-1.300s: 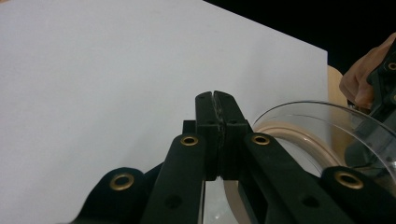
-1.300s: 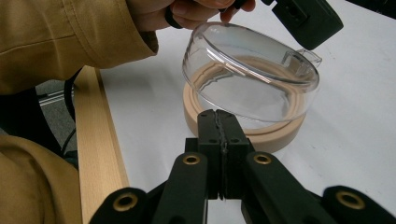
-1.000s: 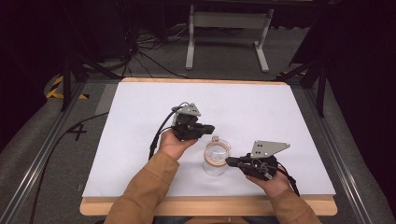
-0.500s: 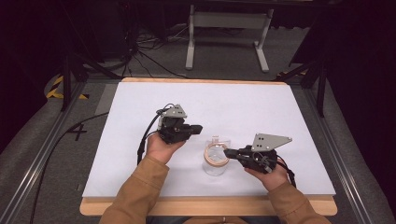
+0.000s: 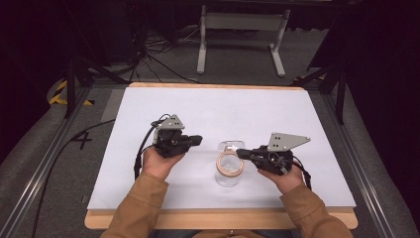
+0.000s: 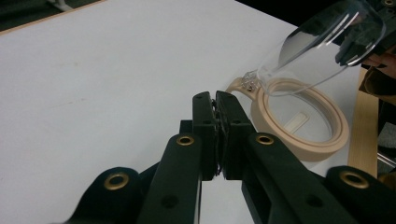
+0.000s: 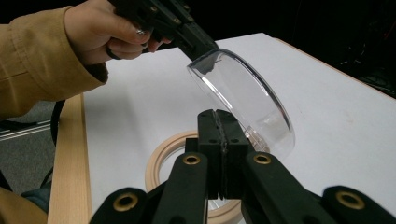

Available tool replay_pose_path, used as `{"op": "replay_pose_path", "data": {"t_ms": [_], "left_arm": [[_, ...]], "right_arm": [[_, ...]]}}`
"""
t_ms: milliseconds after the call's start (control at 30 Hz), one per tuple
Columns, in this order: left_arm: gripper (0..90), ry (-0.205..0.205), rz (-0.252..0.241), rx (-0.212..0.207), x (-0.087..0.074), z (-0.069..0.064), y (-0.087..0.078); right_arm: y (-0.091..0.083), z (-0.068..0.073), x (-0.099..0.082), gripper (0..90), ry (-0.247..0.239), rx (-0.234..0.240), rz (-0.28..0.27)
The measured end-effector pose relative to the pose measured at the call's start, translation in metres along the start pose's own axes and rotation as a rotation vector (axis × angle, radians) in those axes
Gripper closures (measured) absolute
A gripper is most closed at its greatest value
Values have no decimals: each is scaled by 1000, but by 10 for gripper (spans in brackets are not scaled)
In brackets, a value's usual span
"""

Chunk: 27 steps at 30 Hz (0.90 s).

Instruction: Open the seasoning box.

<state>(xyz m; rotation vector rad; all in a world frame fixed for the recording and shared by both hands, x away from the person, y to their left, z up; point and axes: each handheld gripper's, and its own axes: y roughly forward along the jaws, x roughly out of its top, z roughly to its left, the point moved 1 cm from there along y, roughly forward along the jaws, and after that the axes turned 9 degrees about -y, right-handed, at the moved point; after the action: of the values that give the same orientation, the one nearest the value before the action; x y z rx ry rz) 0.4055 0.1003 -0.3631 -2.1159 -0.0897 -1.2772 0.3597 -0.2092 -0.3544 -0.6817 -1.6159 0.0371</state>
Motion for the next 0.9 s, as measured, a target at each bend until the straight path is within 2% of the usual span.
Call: {"op": "replay_pose_path", "data": {"t_ms": [267, 367, 500, 633, 900], "left_arm": [[868, -30, 4, 21, -6, 6, -11], [867, -19, -1, 24, -6, 6, -11], [868, -37, -1, 19, -7, 5, -10], [867, -26, 5, 16, -7, 6, -9], [865, -30, 2, 19, -7, 6, -10]], "right_arm": [[6, -9, -2, 897, 22, -24, -2], [8, -14, -4, 897, 32, -40, 0], [10, -18, -6, 897, 45, -56, 1], [10, -21, -9, 897, 61, -71, 4], [7, -21, -8, 896, 61, -65, -5]]}}
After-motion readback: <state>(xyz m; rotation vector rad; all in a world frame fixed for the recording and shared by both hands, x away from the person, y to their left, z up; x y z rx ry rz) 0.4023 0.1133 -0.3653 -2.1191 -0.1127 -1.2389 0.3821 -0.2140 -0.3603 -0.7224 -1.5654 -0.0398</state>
